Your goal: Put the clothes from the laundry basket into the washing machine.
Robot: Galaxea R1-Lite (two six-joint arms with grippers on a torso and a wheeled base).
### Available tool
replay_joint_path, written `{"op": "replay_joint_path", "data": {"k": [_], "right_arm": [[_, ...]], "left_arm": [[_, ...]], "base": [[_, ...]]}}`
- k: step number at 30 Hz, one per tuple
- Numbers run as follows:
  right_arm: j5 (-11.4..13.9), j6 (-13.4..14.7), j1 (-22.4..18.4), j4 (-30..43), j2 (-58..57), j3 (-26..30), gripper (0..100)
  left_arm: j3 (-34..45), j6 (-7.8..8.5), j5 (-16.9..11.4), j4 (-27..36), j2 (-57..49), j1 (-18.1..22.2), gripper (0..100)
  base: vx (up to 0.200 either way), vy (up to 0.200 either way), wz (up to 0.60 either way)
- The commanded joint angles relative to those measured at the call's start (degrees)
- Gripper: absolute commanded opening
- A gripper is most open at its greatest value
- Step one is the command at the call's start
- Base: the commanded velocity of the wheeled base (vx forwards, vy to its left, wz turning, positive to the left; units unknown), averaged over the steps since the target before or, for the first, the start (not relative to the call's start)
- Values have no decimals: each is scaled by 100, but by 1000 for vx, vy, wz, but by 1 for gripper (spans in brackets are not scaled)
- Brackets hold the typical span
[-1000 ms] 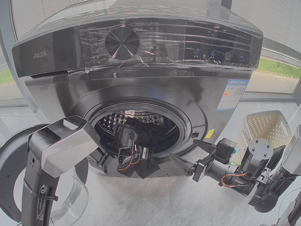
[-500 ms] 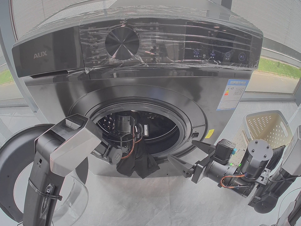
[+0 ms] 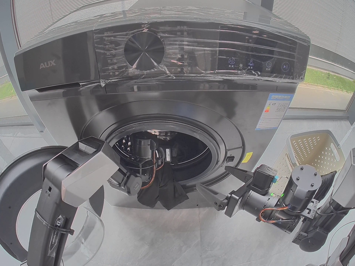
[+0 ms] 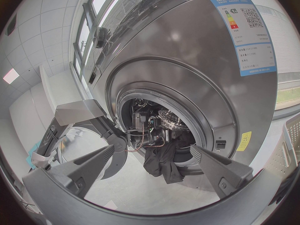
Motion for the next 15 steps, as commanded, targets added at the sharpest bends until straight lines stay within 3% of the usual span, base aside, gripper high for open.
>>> {"op": "replay_joint_path", "data": {"k": [1, 6, 15], "right_arm": [[1, -1, 3, -3, 13, 6, 100], [1, -1, 3, -3, 22, 6, 100], [1, -1, 12, -3, 13, 6, 100]], "left_arm": [[996, 80, -209, 332, -646, -115, 100], [1514, 203, -280, 640, -865, -212, 100], [1620, 300, -262, 728, -584, -132, 100]], "base": [[0, 0, 0], [0, 0, 0], [0, 0, 0]]}}
